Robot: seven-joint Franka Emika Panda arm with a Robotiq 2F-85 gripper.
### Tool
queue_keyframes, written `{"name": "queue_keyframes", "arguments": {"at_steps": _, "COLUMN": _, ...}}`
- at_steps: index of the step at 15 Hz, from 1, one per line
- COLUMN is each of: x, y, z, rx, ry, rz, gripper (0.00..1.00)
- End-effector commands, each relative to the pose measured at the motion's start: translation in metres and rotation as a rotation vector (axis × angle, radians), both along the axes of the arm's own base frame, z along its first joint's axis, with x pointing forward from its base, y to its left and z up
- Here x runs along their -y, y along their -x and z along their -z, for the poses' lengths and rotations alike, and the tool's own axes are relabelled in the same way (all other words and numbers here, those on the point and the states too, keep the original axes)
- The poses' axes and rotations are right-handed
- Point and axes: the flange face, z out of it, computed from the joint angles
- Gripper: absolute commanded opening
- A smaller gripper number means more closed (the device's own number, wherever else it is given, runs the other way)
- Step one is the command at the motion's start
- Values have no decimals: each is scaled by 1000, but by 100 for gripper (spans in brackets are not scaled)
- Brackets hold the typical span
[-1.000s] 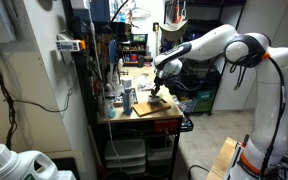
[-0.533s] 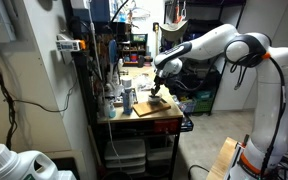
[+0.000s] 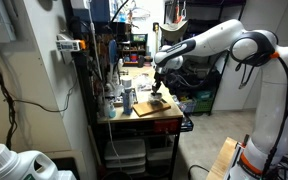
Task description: Pour the content of the silver object into the lunchbox
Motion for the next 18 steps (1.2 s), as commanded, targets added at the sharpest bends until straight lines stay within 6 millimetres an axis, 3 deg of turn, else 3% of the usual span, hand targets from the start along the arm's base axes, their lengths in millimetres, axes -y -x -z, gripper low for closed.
{"name": "queue_keyframes", "arguments": {"at_steps": 1, "x": -7, "y": 7, "z": -21, "rx": -20, "ry": 47, "rz": -6, "gripper": 1}}
{"name": "queue_keyframes", "arguments": {"at_steps": 9, "x": -41, "y": 7, "z": -65, "rx": 1, "ry": 106, "rz": -39, "gripper": 1}}
{"name": "queue_keyframes", "arguments": {"at_steps": 13, "x": -66, "y": 8, "z": -79, "rx": -28, "ry": -4, "rz": -93, "gripper": 1}}
{"name": "queue_keyframes", "arguments": {"at_steps": 18, "x": -64, "y": 9, "z": -78, "rx": -99, "ry": -279, "rz": -107, "gripper": 1}}
